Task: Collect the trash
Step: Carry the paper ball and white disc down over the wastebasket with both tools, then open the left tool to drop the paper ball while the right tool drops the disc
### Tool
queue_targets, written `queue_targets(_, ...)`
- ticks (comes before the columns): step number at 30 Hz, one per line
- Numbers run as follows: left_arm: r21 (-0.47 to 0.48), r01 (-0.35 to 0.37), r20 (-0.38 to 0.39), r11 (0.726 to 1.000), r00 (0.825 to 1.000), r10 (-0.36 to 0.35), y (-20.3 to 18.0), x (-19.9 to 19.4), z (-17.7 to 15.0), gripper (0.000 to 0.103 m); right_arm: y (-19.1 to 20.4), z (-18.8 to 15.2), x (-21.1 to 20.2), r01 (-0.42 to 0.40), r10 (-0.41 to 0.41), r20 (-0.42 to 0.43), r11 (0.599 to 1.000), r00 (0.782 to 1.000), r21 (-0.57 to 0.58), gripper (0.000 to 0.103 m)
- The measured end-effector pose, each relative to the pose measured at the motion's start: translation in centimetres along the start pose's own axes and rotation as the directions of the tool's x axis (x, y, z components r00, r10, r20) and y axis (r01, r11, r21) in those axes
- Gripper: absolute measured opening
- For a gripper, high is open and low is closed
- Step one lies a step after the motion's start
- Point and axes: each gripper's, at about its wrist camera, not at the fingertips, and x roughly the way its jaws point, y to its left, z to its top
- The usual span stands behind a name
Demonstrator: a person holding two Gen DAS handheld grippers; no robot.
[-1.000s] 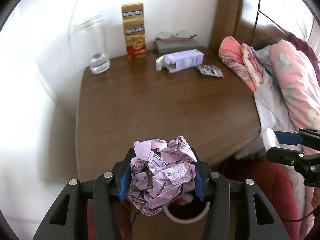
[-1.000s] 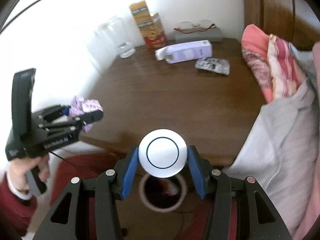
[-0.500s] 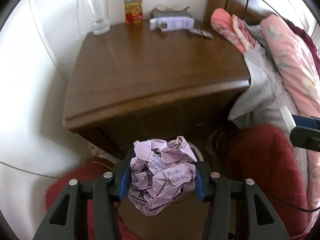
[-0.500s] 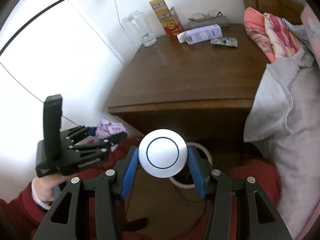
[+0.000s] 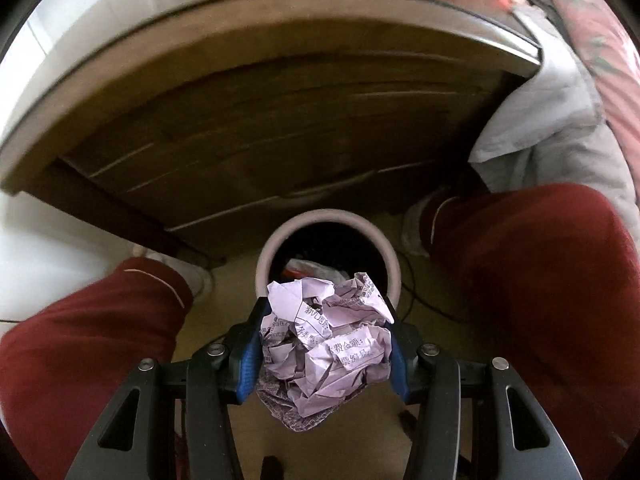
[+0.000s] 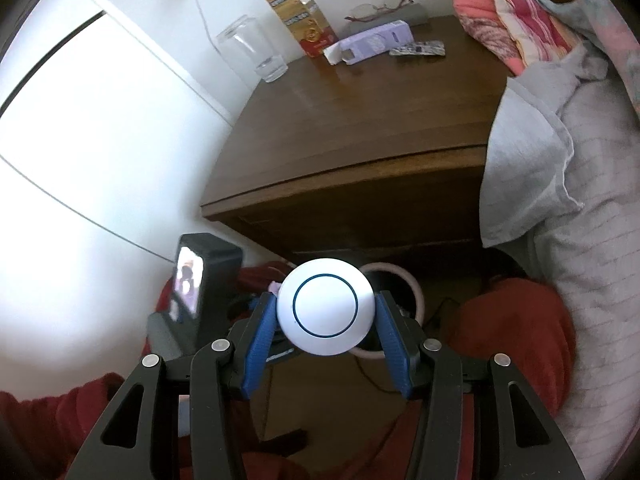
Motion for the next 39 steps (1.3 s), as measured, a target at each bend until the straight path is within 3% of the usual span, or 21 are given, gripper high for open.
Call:
queue_targets(13, 0.006, 0.006, -0.043, 1.000, 0.999, -0.005, 0.0, 3.0, 0.9, 0.060, -1.9, -0.3, 0.6, 0.002, -0.001, -0.021, 0.998, 1.000, 0.060, 0.050)
queue_targets(16, 0.006, 0.015, -0.033, 1.000, 0.999, -0.015, 0.1, 3.2, 1.0, 0.081, -2.1, -0.2, 0.9, 0.003, -0.001, -0.031, 0.998, 1.000, 0.062, 0.050)
queue_targets(20, 0.032, 0.016, 0.016, 0.999, 1.000, -0.017, 0.0, 2.5, 1.4, 0.091, -2.1, 0.0, 1.3, 0.001, 0.002, -0.042, 0.998, 0.999, 0.064, 0.050)
queue_targets(26, 0.074, -0.007, 0.048, 0.997, 0.999, 0.003, 0.1, 1.1, 1.3, 0.092, -2.2, 0.0, 1.7, -0.003, 0.007, -0.050, 0.998, 0.999, 0.070, 0.050)
queue_targets(31, 0.134, -0.074, 0.112, 0.988, 0.992, 0.059, 0.7, -1.6, 0.5, 0.096, -1.7, -0.2, 2.7, -0.005, 0.009, -0.082, 0.999, 0.997, 0.050, 0.050)
queue_targets(39, 0.106, -0.131, 0.158, 0.986, 0.981, 0.114, 2.3, -4.4, -0.7, 0.099, -0.8, -0.2, 6.5, -0.001, 0.002, -0.172, 1.000, 0.985, 0.005, 0.050)
